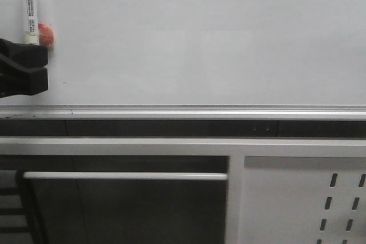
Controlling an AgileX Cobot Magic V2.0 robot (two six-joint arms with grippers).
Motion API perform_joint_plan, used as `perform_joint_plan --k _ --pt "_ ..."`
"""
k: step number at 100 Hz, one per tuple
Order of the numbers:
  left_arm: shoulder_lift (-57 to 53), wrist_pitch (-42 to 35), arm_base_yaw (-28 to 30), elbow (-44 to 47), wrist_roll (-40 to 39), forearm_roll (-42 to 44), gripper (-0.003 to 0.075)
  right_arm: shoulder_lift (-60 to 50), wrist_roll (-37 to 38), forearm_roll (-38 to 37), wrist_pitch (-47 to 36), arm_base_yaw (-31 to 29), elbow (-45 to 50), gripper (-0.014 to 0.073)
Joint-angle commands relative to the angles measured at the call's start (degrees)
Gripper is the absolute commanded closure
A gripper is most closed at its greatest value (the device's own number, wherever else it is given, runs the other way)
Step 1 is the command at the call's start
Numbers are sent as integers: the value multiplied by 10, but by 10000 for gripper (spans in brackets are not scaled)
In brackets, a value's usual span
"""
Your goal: Write number 1 on whiteboard
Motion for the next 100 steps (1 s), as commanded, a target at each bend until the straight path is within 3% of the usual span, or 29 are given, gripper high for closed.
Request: perform_joint_plan --k 1,17,30,50,60,81,90,100 --pt "-4 -39 -4 -8 -8 -1 738 12 -5 -1 -50 -4 -12 673" --pt "1 -54 -4 -7 -9 11 738 12 -5 -1 -50 -4 -12 673" --pt "0 -117 -4 7 -11 37 738 12 -5 -1 -50 -4 -12 673" --pt "-5 -150 -4 55 -79 79 738 12 -19 28 -42 -4 -12 673" --pt "-13 -151 -4 76 -80 108 738 12 -119 95 -20 -3 -12 673" --pt "-27 -151 -4 89 -101 178 738 12 -380 333 49 -3 -12 673" --pt "-29 -151 -4 89 -115 215 738 14 -433 388 87 -3 -12 673" --pt "-29 -151 -4 89 -118 250 738 16 -446 400 122 -3 -16 673"
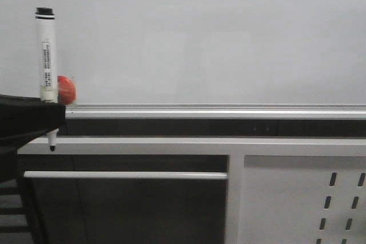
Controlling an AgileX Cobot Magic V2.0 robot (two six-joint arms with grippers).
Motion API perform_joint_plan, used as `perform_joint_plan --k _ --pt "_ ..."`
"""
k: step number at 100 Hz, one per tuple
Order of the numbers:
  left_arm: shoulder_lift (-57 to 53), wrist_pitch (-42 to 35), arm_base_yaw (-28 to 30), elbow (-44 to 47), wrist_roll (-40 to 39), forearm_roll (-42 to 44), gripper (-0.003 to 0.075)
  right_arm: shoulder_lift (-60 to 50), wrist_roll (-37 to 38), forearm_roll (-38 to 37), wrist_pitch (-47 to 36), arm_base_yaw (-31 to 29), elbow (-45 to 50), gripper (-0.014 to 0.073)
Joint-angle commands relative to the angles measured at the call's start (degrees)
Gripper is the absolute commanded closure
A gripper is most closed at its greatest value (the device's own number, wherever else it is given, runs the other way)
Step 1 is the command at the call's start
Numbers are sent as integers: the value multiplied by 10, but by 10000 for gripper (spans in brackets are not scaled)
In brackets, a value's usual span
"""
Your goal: Write number 1 on whiteboard
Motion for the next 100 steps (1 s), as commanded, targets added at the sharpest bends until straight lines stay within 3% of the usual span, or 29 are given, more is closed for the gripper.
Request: perform_joint_plan --k 1,50,80,100 --pt "-17 -129 -4 -5 -15 33 738 16 -31 36 -1 1 -16 673" --pt "-17 -97 -4 -10 -56 143 738 111 -92 108 104 1 -100 673" --pt "-17 71 -4 -101 -169 262 738 132 -97 115 113 1 -109 673" --pt "-20 160 -4 -175 -295 425 738 132 -98 118 131 1 -109 673"
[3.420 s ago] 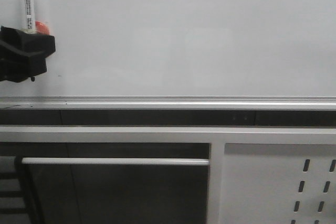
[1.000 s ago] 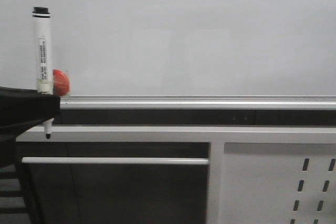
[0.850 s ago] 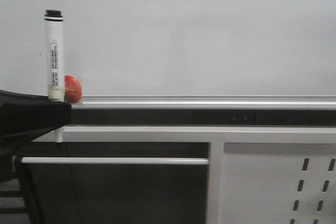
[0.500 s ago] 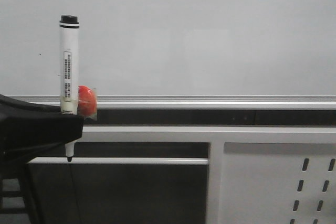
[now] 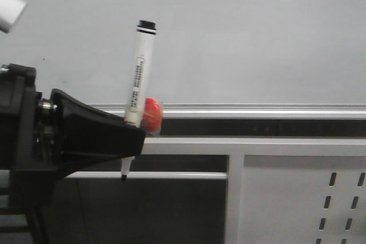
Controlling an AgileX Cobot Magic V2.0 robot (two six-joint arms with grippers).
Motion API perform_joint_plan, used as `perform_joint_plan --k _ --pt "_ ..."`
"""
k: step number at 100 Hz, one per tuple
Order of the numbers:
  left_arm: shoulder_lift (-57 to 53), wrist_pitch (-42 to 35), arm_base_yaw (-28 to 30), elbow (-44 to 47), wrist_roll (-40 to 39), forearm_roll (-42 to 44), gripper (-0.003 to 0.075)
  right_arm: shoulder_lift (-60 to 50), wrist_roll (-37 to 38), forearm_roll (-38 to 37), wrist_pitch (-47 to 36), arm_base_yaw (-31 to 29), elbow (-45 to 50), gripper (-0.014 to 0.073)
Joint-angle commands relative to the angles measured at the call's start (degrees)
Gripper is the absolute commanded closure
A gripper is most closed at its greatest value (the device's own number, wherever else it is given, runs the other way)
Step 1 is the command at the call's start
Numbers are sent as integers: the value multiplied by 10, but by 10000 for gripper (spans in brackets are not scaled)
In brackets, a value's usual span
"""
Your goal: Write number 1 on whiteboard
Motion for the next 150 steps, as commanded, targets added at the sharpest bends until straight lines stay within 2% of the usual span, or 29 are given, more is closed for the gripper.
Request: perform_joint_plan --k 1,23,32,52,69,86,100,126,150 --pt "-21 7 -4 -38 -65 63 738 10 -10 27 -11 1 -20 673" --pt "-77 101 -4 -71 -112 146 738 35 -42 60 13 1 -32 673" --pt "-102 146 -4 -81 -157 201 738 66 -54 75 36 1 -50 672" --pt "-120 168 -4 -90 -246 302 738 166 -67 105 101 1 -94 665" --pt "-120 168 -4 -90 -265 331 738 227 -67 118 139 1 -111 571" --pt "-120 168 -4 -90 -265 332 738 273 -67 146 148 1 -111 408" --pt "-120 168 -4 -90 -265 346 738 309 -67 182 158 4 -111 389" --pt "-122 153 -4 -101 -265 395 738 393 -59 204 163 101 -111 389" --pt "-122 155 -4 -132 -265 418 738 443 -59 206 92 171 -113 389"
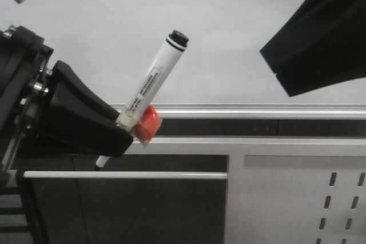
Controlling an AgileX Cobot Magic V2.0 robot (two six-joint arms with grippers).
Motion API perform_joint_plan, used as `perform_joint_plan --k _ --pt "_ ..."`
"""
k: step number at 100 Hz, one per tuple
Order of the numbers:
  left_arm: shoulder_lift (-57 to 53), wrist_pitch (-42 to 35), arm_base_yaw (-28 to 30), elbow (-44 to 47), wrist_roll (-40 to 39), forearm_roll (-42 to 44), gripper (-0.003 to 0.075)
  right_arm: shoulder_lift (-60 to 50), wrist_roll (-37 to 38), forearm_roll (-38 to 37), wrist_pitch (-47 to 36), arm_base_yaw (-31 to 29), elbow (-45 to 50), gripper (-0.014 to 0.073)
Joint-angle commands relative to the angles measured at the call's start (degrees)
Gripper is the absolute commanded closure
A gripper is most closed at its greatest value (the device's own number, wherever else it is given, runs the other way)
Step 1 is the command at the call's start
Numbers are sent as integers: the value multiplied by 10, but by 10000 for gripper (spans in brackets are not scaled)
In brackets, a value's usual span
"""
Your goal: Write number 1 on whiteboard
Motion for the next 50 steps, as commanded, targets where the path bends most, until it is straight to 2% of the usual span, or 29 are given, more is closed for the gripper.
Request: perform_joint_plan --k 1,14,40,50 --pt "-15 -20 -4 -25 -5 3 738 2 -2 38 -9 18 -23 389" --pt "-14 -20 -5 -27 -10 9 738 4 -2 39 -11 27 -46 389" --pt "-7 24 -53 -27 -9 11 738 4 -1 40 -3 31 -95 389" --pt "7 37 -63 -28 -17 11 738 5 0 40 -8 49 -95 359"
